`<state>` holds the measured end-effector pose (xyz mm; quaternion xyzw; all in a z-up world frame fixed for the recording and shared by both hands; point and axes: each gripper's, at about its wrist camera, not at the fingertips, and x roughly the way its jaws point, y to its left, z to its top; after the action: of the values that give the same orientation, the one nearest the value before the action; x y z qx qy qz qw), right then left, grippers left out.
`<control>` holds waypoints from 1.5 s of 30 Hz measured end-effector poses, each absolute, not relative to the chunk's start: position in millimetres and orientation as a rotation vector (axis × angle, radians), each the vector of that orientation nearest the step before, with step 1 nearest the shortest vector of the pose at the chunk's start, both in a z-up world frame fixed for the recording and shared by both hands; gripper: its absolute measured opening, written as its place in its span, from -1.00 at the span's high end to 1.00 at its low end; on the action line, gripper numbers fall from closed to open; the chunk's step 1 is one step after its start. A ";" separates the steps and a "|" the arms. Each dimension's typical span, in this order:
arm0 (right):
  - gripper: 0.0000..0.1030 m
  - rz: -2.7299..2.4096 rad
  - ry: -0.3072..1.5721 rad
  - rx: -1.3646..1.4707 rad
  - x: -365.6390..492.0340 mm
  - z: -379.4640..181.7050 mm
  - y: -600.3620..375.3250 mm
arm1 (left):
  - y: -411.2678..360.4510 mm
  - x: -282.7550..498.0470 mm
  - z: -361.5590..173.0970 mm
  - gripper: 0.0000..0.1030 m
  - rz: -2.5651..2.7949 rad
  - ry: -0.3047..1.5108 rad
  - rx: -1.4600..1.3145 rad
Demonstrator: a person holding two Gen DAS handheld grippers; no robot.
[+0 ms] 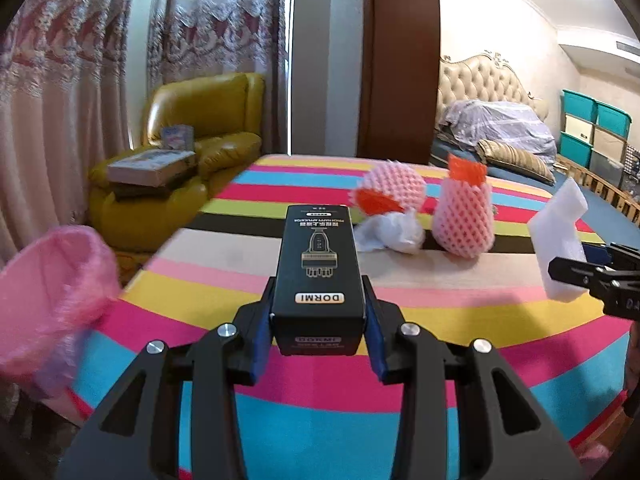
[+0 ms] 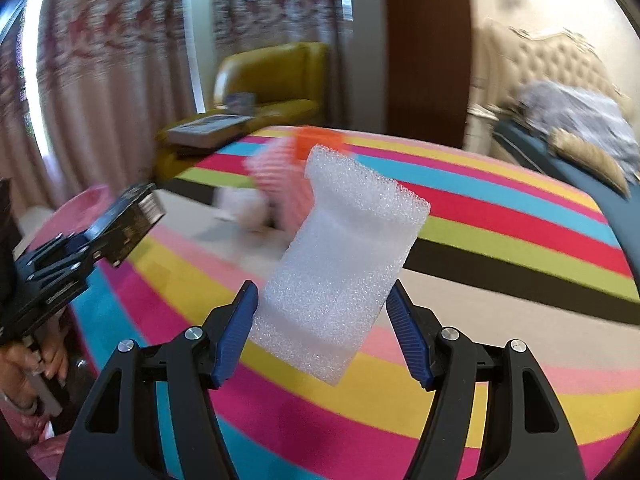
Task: Collect trash
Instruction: 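Lift and carry the black box and foam sheet to the pink wastebasket, then open both tools over the pink wastebasket to drop black box and foam sheet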
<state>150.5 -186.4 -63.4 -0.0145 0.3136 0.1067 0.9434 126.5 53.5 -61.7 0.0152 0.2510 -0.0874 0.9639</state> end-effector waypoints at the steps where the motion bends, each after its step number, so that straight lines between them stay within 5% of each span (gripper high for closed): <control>1: -0.22 0.242 0.632 -0.052 150.2 -60.6 -176.0 | 61.4 123.7 -58.4 0.26 -0.167 0.499 0.038; 45: -0.24 0.880 0.580 -0.433 207.6 -28.1 176.5 | 344.7 80.3 -44.7 0.26 0.271 0.493 -0.116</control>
<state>207.6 176.5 -28.1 -0.2048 0.2746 0.4166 0.8421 80.3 344.7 -44.7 -0.0570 0.2431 0.1337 0.9590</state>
